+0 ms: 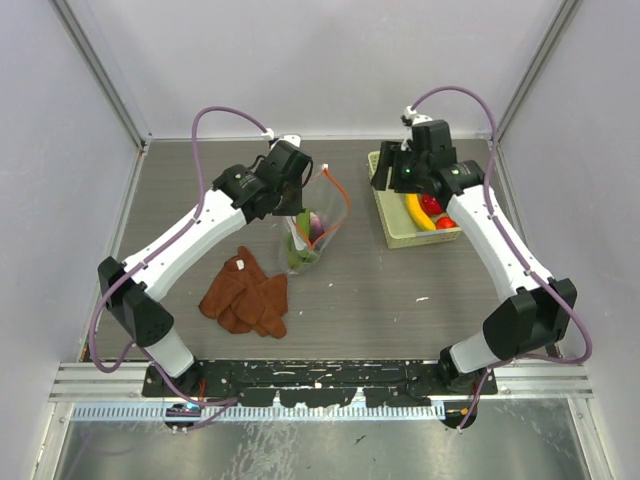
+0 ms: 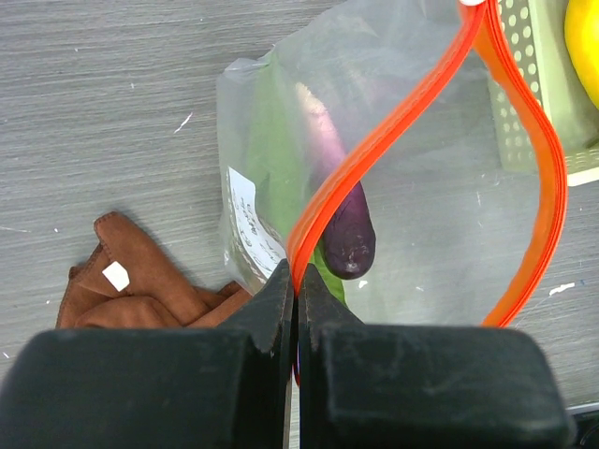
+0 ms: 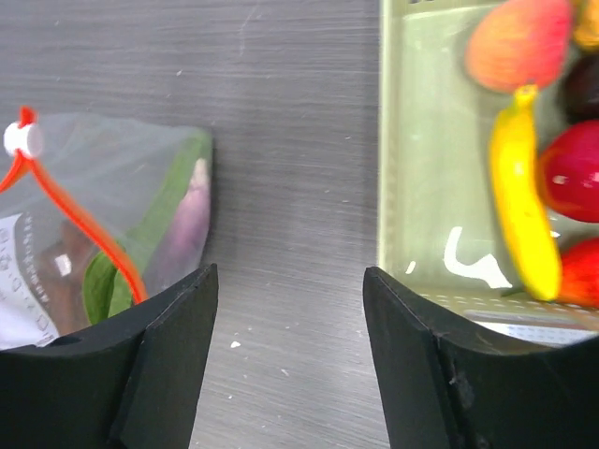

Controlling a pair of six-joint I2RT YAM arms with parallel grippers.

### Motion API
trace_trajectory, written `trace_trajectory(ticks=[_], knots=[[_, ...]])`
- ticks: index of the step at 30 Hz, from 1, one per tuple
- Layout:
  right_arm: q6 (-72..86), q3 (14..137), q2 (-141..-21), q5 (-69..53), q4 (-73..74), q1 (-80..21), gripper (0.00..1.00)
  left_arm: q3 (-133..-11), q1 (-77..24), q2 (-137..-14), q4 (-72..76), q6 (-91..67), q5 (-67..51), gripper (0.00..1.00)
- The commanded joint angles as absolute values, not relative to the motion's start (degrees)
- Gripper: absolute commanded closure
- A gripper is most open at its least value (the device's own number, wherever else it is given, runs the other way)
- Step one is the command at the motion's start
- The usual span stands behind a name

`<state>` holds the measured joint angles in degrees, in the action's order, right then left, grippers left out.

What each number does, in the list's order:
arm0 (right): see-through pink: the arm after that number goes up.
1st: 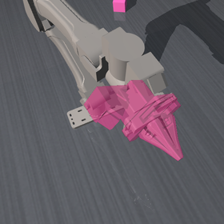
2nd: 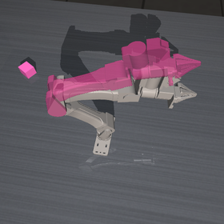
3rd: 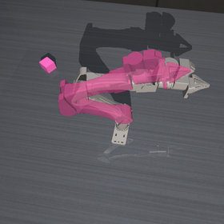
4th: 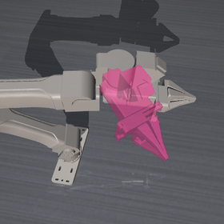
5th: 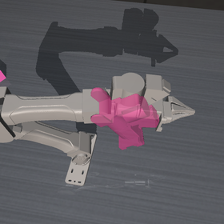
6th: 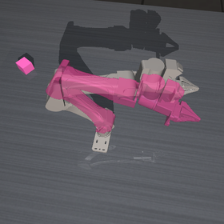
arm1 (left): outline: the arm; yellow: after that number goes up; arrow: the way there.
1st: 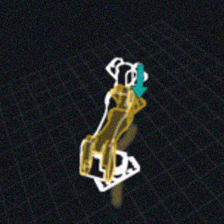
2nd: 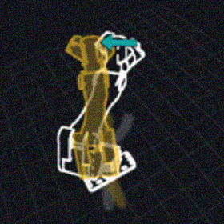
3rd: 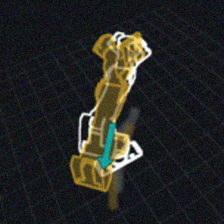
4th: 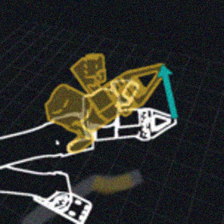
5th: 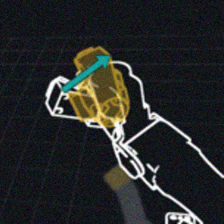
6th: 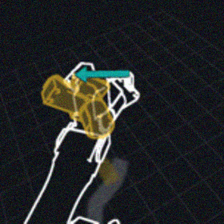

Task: Place the food in the zip-top bag and seal the zipper
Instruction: Pick up the fake fruit from the bin.

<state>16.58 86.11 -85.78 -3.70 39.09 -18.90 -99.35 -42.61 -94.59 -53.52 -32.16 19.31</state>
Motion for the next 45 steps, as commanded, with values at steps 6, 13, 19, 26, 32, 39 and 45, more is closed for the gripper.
trace_trajectory(ticks=[6,13,19,26,32,39,45], knots=[[10.98,79.20,-85.48,1.57,34.80,-11.77,0.27,-102.66,-42.36,-94.63,-52.44,-32.34,19.53,1.00],[11.09,74.06,-89.91,5.04,29.87,-7.23,0.20,-102.83,-42.36,-94.53,-52.43,-32.27,19.16,1.00],[11.84,71.86,-94.74,5.91,25.67,-6.39,0.15,-102.83,-42.36,-94.87,-52.42,-32.19,18.67,1.00],[10.94,70.95,-99.40,7.59,22.62,-5.00,0.15,-102.74,-42.33,-94.89,-52.58,-32.08,18.45,1.00],[11.38,70.84,-103.91,3.75,21.96,-4.57,0.19,-102.61,-42.36,-94.93,-52.77,-32.08,18.45,1.00],[11.71,70.38,-106.92,0.82,20.57,-4.57,0.26,-102.74,-42.36,-95.10,-53.09,-31.99,18.52,1.00],[11.86,69.48,-107.44,1.21,20.01,-4.57,0.33,-102.66,-42.34,-95.01,-53.34,-32.08,18.54,1.00]])
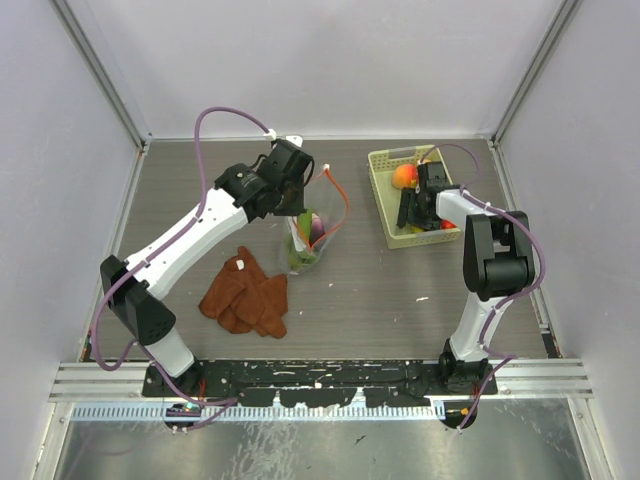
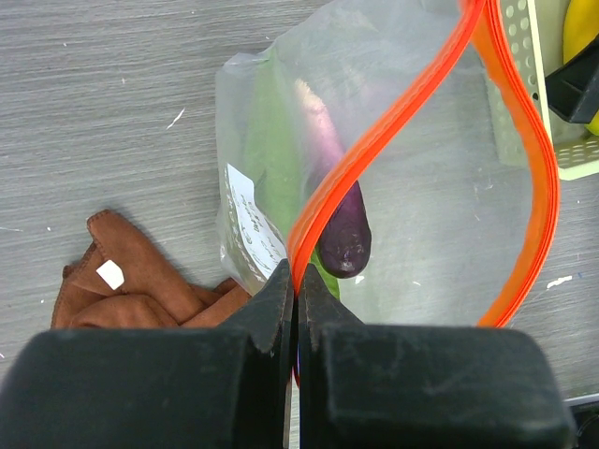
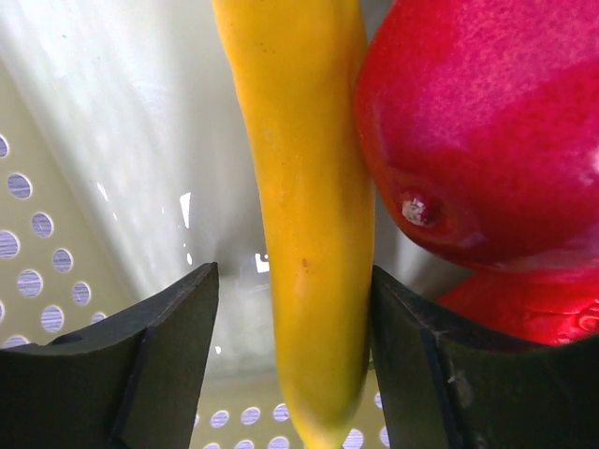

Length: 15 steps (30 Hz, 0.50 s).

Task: Place the food in the zip-top bag and seal the zipper
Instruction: Pick up the fake fruit from the bin.

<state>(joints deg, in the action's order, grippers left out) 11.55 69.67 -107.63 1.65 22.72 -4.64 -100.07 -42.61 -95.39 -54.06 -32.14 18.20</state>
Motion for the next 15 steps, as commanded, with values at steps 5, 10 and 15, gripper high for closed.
trace_trajectory(ticks=[5,10,15], knots=[[12.33,69.15,-105.77,0.97,20.62,-4.57,0.47,-102.60,-42.36,-94.83,-53.33,-32.02,18.63,1.00],[13.00,69.23,-103.56,0.42,21.66,-4.56,0.60,-102.40,-42.34,-94.53,-53.13,-31.82,18.62,1.00],[13.64,69.46,-100.90,-0.39,23.32,-4.57,0.71,-101.75,-42.36,-94.07,-52.72,-31.77,18.63,1.00]])
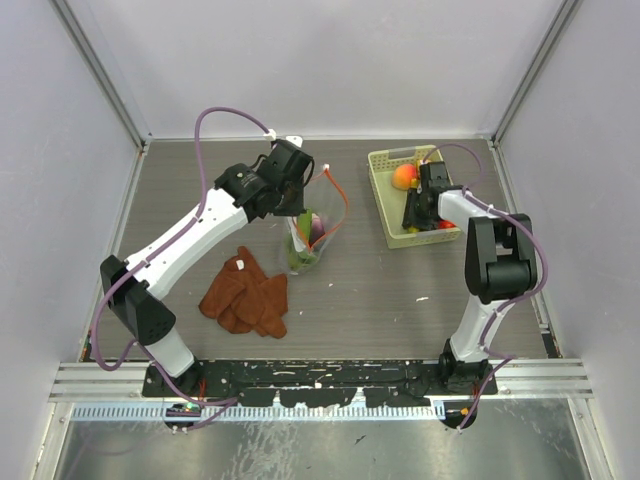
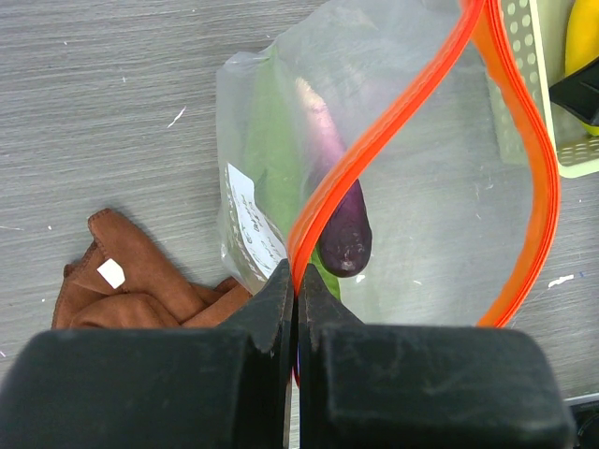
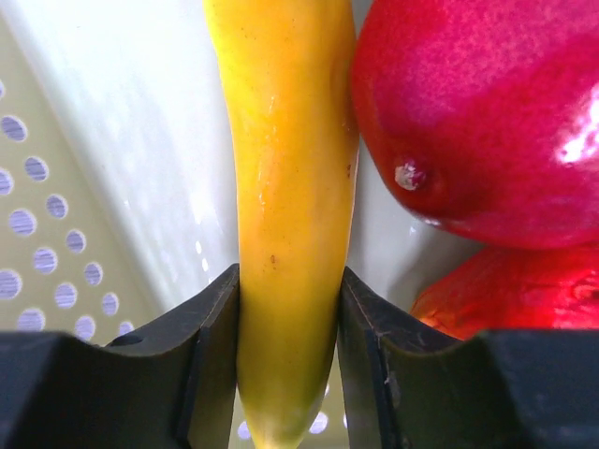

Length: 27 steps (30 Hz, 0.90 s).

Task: Place the food in the zip-top bag and seal the zipper
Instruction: Pick up the fake fruit from the bin.

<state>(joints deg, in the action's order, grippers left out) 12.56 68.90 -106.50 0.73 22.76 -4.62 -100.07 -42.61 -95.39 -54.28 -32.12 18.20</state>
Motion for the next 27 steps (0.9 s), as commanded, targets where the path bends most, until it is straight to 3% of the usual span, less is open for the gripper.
trace_trajectory(ticks=[1,7,27], knots=[[13.70,69.58,-100.31,-0.66,23.76,-4.57,0.72,-101.63,-42.36,-93.97,-52.63,-31.76,18.63,1.00],[13.71,72.81,-97.03,-3.66,29.80,-4.57,0.85,-100.78,-42.32,-93.13,-51.33,-30.76,18.28,1.00],[16.48,81.11,-81.54,-25.50,50.43,-6.50,0.88,-98.22,-42.44,-92.79,-45.40,-29.17,14.07,1.00]])
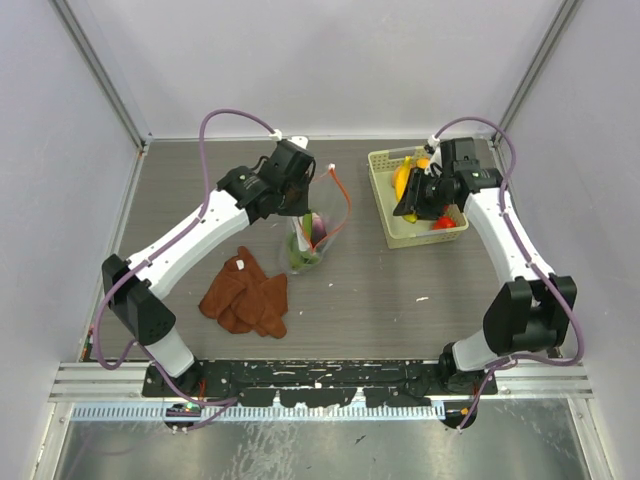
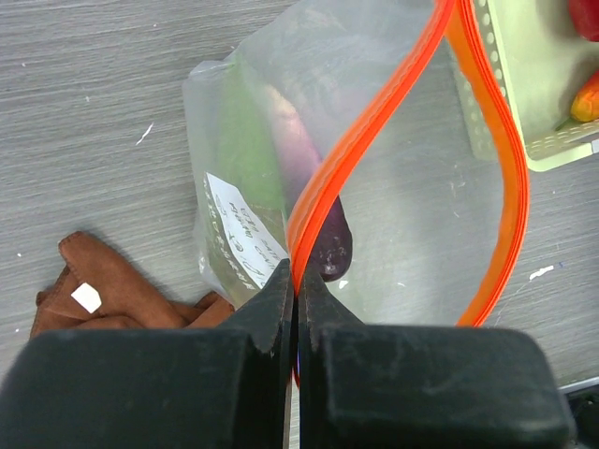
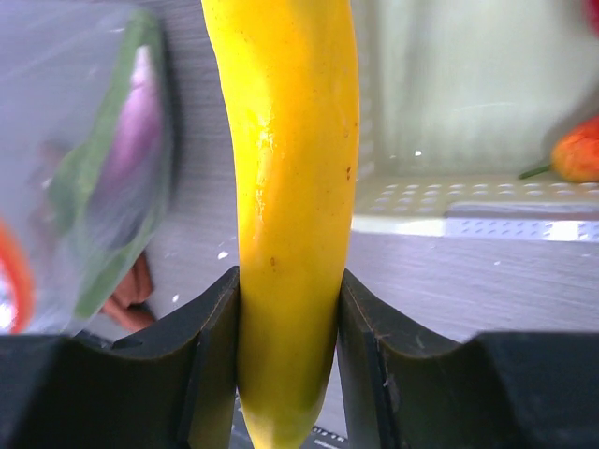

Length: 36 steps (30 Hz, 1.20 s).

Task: Place the food in the zip-top bag and seal the zipper
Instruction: Place the fake fruit in the zipper food storage bag.

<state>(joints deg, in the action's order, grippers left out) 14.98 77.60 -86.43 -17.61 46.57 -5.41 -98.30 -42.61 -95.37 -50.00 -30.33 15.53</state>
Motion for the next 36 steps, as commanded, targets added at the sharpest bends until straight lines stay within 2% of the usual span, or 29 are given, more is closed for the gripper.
trace_trajectory(ticks=[1,14,24,36], knots=[[16.70,81.37,-80.79,-26.59,50.96,-6.79,0.88,-98.06,-42.49,-92.86,-45.24,-29.04,13.80,1.00],[21.78,82.79,-76.62,-40.89,54.26,-13.64,0.87,-94.25,-44.17,-91.69,-41.50,-27.90,13.87,1.00],[30.25,80.59,-78.64,-43.45,49.73,-24.33,0.85,-92.05,-45.32,-90.35,-39.82,-27.22,14.28,1.00],[37.16,76.62,-81.98,-44.30,46.58,-26.02,0.81,-91.34,-47.32,-89.11,-38.81,-25.93,16.69,1.00]])
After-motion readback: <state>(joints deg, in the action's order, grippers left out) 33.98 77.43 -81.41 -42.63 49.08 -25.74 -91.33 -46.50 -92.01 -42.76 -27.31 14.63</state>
